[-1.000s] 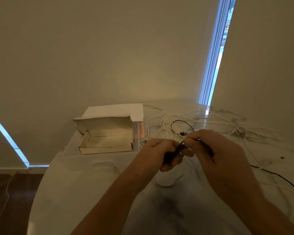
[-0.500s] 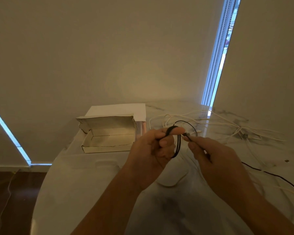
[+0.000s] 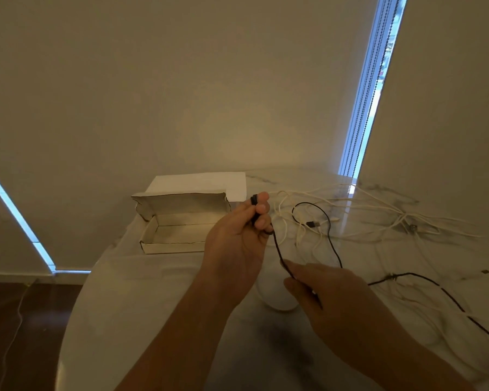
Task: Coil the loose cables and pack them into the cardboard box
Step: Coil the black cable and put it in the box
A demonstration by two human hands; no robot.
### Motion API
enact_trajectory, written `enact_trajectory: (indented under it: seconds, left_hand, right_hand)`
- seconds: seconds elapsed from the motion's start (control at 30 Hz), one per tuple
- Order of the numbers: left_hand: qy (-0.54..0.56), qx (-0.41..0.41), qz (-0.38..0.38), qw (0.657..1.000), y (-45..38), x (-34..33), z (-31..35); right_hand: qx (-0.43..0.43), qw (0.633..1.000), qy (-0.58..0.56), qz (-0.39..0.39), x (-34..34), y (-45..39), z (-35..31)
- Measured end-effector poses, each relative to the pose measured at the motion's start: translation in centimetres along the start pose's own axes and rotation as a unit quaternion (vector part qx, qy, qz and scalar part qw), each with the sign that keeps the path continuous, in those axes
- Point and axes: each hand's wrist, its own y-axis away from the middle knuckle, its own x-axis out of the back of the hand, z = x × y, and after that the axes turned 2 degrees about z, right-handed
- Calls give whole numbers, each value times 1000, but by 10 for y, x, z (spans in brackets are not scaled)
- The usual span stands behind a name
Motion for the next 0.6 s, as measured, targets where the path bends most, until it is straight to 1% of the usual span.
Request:
enact_trajectory:
  seconds: [0.07, 0.27, 0.4, 0.5, 0.6]
  left_hand:
    - [-16, -11, 1, 1000, -1, 0, -1]
    - [-67, -61, 32, 995, -2, 2, -5]
    - [-135, -67, 49, 987, -4, 2, -10]
    - [-227, -61, 32, 972, -2, 2, -16]
    - [-270, -23, -12, 963, 4, 0, -19]
  right_hand:
    - [11, 1000, -4, -12, 2, 2, -4]
    - [55, 998, 10, 0, 12, 9, -11]
    - [87, 996, 16, 3, 13, 7, -12]
    - [91, 995, -1, 27, 15, 6, -13]
    - [88, 993, -20, 75, 16, 5, -13]
